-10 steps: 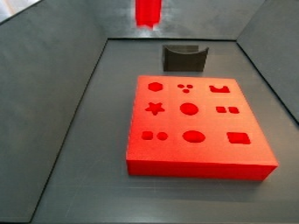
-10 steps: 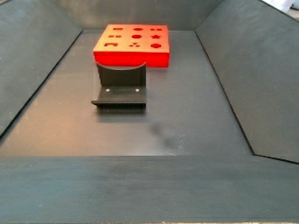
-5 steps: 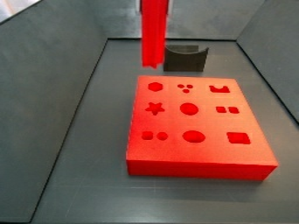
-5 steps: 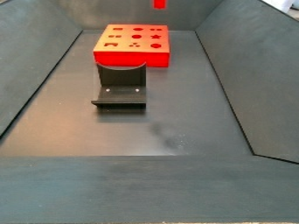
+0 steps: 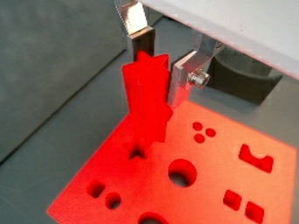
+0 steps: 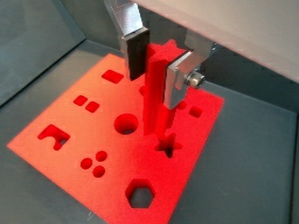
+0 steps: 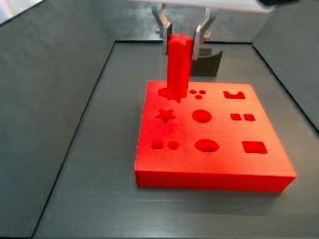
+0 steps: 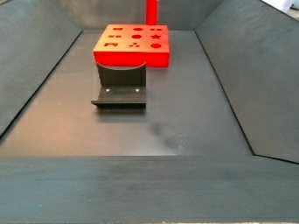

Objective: Pick up the star object. Move up. Place the star object on the fixture. Regrasp the star object. Move to above the board. Insert the star object.
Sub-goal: Insert the star object.

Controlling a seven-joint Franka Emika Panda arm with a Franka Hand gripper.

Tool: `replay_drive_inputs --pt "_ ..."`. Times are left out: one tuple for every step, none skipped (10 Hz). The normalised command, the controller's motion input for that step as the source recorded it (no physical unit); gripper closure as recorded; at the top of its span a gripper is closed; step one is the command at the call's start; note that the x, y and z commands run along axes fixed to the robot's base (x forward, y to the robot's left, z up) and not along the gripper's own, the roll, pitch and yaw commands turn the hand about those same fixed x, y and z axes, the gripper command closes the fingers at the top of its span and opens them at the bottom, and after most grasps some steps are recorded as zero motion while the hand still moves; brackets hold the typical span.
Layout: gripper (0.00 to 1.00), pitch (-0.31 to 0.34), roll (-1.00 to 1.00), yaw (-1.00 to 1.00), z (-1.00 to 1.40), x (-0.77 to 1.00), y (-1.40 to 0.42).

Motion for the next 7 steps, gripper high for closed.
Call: replay_drive_inputs --pt "1.0 -0.006 0.0 0.0 -0.12 0.0 0.0" --pt "1.0 0.0 0.02 -0.25 -0.54 0.0 0.0" --pt "1.0 -0.019 0.0 -0.61 -0.63 0.02 -0.03" --pt "1.0 0.0 -0.06 -0.4 -0.04 0.13 0.01" --pt "1.0 -0.009 0.0 0.0 -0.01 0.0 0.0" --pt "1.0 0.0 0.0 0.0 -0.02 0.0 0.0" --pt "1.0 -0.061 -0.02 -0.06 -0.2 0.0 0.0"
